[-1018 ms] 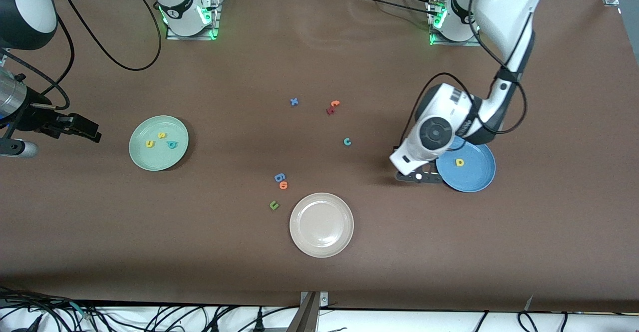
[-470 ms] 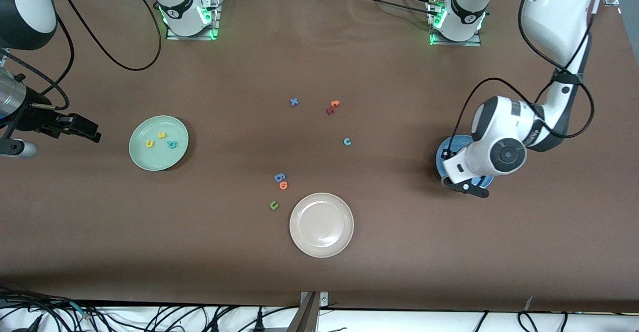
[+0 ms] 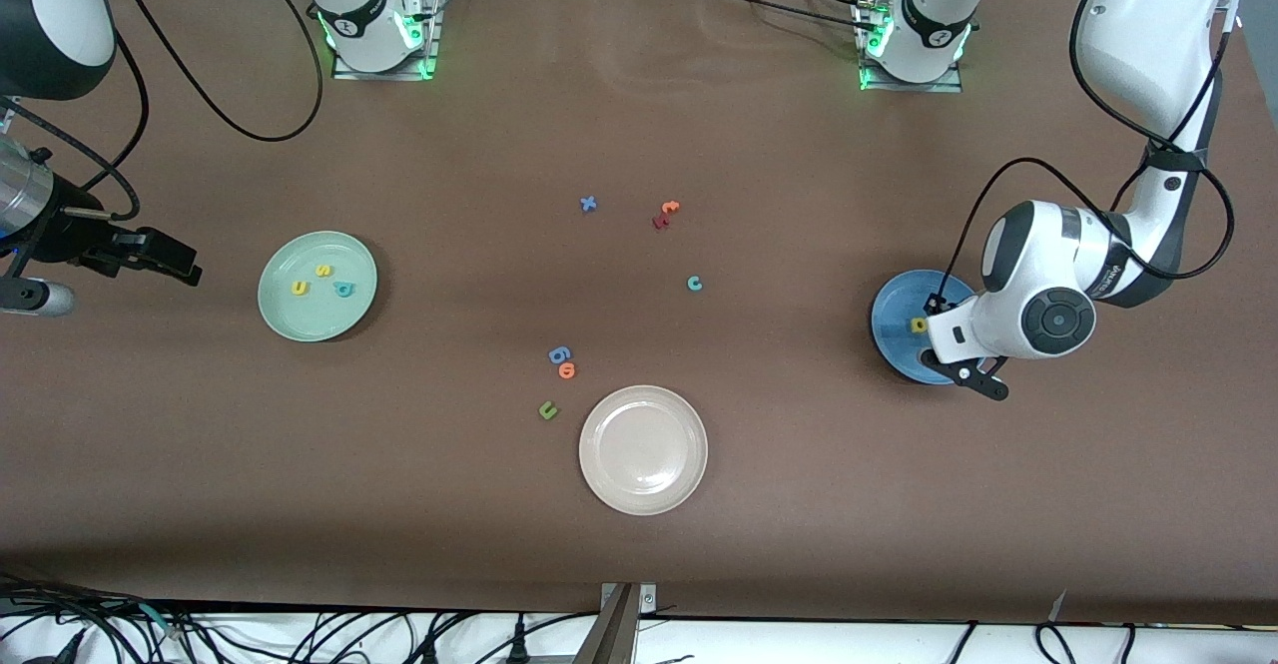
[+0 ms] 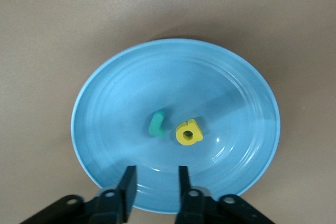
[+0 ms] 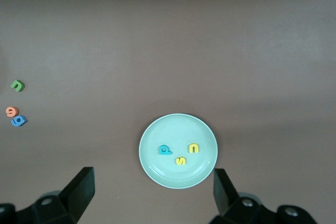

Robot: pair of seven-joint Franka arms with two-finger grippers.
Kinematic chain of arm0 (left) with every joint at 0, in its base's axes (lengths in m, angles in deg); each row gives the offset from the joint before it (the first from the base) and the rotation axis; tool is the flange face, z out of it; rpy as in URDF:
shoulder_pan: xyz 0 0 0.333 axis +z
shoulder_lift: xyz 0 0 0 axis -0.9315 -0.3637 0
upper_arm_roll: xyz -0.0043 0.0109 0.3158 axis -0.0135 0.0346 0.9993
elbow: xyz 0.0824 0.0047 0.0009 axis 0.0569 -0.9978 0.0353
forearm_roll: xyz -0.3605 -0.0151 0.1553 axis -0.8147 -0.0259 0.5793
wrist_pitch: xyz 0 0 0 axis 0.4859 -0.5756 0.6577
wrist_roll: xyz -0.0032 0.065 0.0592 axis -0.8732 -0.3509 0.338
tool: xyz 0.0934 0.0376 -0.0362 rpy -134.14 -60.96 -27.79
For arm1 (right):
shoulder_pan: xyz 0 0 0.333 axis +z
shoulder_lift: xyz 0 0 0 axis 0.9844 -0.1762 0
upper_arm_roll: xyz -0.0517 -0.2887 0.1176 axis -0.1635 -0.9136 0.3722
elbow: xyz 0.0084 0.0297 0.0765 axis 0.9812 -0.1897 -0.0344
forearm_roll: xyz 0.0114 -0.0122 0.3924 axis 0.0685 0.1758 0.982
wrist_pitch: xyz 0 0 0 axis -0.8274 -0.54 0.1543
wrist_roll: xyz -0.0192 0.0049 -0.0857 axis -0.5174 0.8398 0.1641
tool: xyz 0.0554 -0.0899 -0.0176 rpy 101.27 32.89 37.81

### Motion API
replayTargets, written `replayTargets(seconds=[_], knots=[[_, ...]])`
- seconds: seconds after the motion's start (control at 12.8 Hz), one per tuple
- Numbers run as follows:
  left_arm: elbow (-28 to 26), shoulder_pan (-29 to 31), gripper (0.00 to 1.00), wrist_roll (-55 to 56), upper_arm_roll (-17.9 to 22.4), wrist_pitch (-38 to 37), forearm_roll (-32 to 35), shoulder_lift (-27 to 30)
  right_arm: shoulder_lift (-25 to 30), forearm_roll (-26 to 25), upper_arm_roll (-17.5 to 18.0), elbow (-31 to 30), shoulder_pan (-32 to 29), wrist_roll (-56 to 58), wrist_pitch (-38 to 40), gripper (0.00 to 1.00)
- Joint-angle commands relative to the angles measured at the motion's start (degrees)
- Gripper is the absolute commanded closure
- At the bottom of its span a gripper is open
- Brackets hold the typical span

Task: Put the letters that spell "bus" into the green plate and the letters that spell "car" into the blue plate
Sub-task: 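Lower the cyan L onto the blue plate and open the left gripper, then move the left gripper back over the cyan c among the letters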

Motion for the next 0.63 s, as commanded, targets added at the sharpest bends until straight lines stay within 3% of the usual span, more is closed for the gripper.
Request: replayTargets(seconds=[0.0, 0.39, 0.55], knots=[[0.4, 0.5, 0.0, 0.2, -0.8, -0.6, 0.7, 0.3, 0.4, -1.1, 0.2, 0.3, 1.0, -2.1, 0.0, 0.0], [1.2, -3.2, 0.0, 13.0, -3.4, 3.0, -14.1, 0.3, 0.3, -1.2, 0.2, 0.3, 1.0, -2.2, 0.2, 0.0], [0.9, -8.1, 0.0, 22.0, -3.5, 5.4, -14.6, 0.2, 0.3, -1.0, 0.2, 0.3, 1.1, -2.3, 0.2, 0.0]])
